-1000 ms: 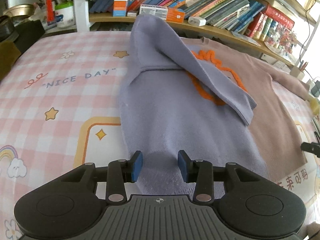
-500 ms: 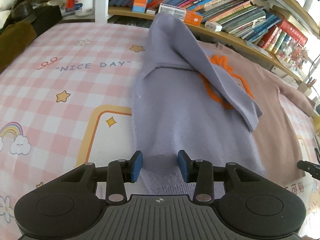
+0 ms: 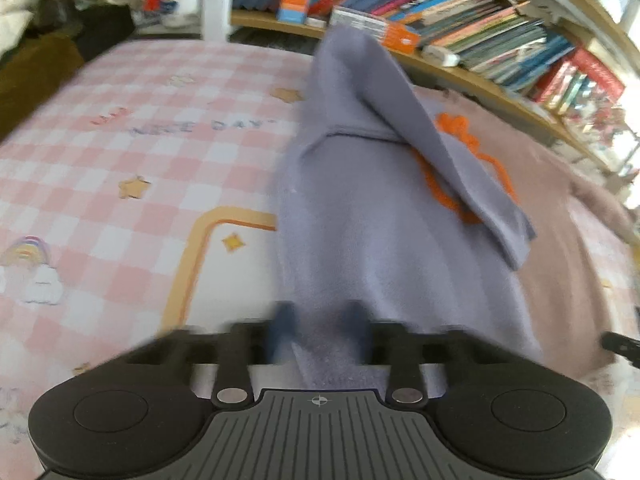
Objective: Fold clothes
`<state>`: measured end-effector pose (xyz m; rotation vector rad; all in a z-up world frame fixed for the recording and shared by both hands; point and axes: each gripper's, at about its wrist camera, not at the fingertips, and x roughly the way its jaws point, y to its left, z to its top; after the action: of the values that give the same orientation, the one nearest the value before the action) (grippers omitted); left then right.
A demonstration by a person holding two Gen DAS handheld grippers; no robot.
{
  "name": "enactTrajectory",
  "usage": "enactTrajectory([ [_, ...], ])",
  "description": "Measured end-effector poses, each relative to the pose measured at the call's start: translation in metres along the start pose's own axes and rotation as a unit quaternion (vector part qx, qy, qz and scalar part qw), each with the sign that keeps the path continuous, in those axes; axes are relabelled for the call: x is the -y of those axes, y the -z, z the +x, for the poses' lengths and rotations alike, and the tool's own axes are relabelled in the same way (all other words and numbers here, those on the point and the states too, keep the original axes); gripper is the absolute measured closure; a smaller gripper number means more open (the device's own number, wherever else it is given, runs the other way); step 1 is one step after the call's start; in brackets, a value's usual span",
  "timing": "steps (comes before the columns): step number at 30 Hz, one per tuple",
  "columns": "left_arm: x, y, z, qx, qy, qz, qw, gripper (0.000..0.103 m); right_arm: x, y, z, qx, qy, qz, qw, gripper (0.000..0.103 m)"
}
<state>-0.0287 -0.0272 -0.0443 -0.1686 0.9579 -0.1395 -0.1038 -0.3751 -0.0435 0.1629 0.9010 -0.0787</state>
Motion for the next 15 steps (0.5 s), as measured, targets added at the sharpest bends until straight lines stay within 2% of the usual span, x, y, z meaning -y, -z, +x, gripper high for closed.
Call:
enactTrajectory([
  [4, -0.007, 0.002, -0.001, 0.001, 0.011, -0.005, 0.9999, 0.100, -0.006, 0.001, -0.001, -0.002, -0.012, -0.011, 1.000, 0.094],
  [15, -0.036, 0.006, -0.014, 0.005, -0.035, -0.003, 0.9994, 0.099, -0.043, 0.012, -0.010, -0.022, -0.077, -0.049, 0.996, 0.094],
])
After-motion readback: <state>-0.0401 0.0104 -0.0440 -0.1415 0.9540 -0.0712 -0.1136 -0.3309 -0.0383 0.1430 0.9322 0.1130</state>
